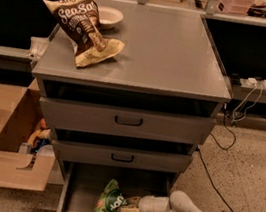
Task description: Place green rice chip bag into bottom drawer
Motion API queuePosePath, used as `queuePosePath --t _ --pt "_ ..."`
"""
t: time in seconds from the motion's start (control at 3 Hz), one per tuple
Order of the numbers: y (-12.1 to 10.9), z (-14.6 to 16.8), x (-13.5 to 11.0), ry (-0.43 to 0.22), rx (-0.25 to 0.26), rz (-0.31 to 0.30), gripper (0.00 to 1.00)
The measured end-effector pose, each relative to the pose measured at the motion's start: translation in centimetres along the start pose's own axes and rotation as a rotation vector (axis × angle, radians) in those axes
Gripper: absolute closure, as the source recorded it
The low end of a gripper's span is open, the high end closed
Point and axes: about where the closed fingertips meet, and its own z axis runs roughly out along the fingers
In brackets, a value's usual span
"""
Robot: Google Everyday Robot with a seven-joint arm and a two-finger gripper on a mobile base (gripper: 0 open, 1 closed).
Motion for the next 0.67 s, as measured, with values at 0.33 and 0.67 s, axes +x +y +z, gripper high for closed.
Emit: queuePosePath --t 0.33,0.67 --pt "0.2 -0.6 -0.9 -0.028 -0.008 -0.009 0.04" --pt "0.8 -2.0 -2.2 -0.068 -0.016 -0.049 0.0"
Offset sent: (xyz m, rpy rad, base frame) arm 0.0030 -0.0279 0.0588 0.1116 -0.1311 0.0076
